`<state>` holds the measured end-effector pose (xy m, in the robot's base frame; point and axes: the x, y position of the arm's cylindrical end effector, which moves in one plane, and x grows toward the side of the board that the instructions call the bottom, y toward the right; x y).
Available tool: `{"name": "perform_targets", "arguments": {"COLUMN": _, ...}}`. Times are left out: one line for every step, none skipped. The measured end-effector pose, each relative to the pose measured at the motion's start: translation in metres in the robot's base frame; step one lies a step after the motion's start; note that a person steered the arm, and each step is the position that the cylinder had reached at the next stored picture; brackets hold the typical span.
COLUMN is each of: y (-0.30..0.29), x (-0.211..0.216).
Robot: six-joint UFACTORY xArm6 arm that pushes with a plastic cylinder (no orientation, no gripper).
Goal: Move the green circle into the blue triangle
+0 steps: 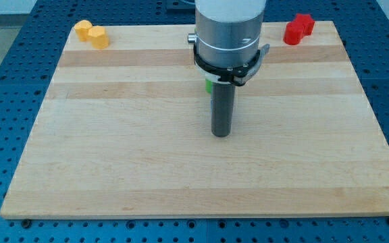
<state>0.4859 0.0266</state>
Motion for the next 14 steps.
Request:
{"name": "perform_targets", "arguments": {"y": -0.021, "x": 0.007}}
{"name": "perform_targets", "arguments": {"y": -0.101, "x": 0.015}}
{"name": "perform_targets", "arguments": {"y": -0.132, "x": -0.026}}
{"name": "perform_targets", "arguments": {"y": -0.127, "x": -0.09}}
{"name": "perform_targets", "arguments": {"y": -0.092, "x": -0.124}}
{"name": "perform_targets", "arguments": {"y": -0.049, "x": -0.146}}
{"name": "perform_targets", "arguments": {"y": -0.018, "x": -0.15}}
{"name": "perform_targets", "arguments": {"y": -0.009, "x": -0.148}}
{"name": "perform_targets", "arguments": {"y": -0.009, "x": -0.148}}
{"name": "perform_targets", "arguments": {"y": -0.009, "x": -0.148}}
{"name": "perform_targets", "arguments": {"y": -0.009, "x": -0.144}}
{"name": "perform_targets", "arguments": {"y": -0.007, "x": -0.137}}
{"name": "perform_targets", "arguments": {"y": -0.007, "x": -0.137}}
{"name": "perform_targets", "arguments": {"y": -0.007, "x": -0.141}}
